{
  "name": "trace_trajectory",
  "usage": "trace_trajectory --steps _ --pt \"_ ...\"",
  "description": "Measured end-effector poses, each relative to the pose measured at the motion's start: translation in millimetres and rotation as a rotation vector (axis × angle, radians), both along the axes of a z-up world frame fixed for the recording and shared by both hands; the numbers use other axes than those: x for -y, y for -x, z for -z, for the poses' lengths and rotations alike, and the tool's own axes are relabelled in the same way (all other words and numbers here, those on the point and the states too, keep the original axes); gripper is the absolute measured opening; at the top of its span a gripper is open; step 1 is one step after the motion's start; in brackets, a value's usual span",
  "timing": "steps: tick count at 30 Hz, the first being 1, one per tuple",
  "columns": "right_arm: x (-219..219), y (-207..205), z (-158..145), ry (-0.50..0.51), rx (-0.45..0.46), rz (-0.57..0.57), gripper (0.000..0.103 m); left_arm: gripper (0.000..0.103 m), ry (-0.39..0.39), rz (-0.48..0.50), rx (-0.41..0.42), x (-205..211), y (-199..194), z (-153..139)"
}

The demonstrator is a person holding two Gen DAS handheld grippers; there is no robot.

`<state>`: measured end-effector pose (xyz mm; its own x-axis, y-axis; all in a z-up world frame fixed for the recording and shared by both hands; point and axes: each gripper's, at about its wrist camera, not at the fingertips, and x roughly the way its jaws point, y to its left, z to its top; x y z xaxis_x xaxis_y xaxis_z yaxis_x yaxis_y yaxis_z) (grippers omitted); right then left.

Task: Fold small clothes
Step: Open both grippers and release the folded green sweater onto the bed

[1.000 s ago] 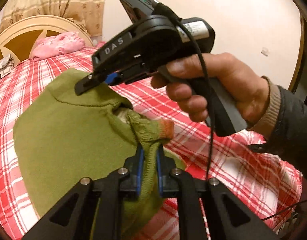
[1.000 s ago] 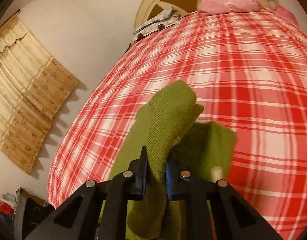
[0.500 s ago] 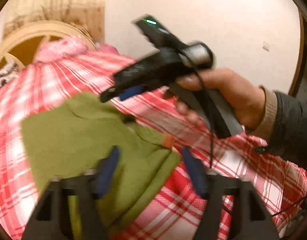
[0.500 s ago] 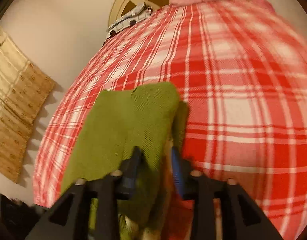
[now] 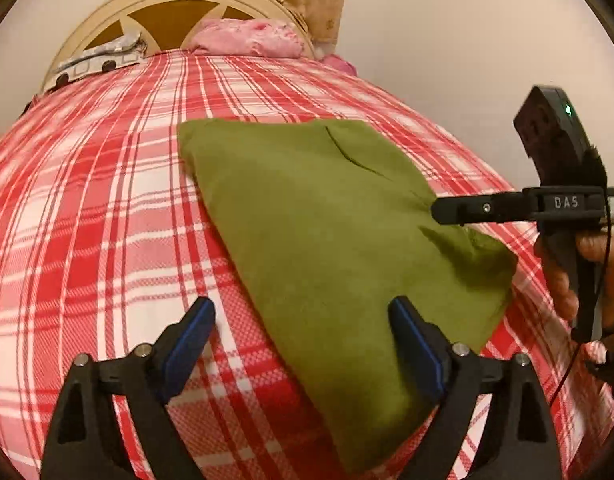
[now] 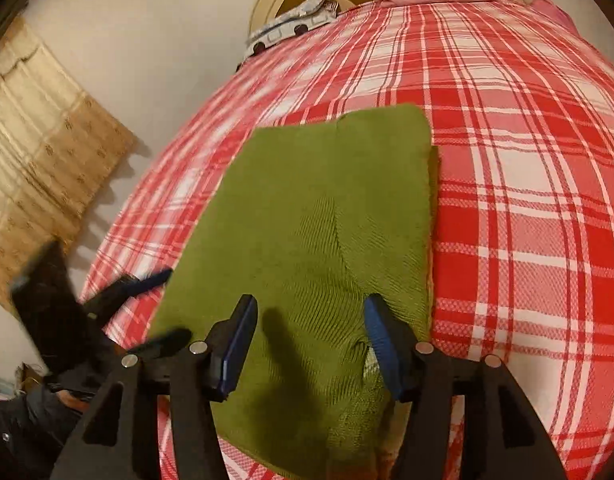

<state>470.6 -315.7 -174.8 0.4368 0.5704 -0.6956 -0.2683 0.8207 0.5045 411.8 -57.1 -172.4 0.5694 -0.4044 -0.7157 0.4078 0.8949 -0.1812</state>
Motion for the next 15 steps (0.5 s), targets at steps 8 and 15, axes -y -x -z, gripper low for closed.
trace_trajectory --steps 8,15 --pt "-2 20 7 0.007 0.049 0.038 0.057 0.099 -0.055 0.047 -0.019 15 6 5" --pt "-5 39 6 0.083 0.13 0.054 0.057 0.102 -0.057 0.051 -0.037 9 7 8"
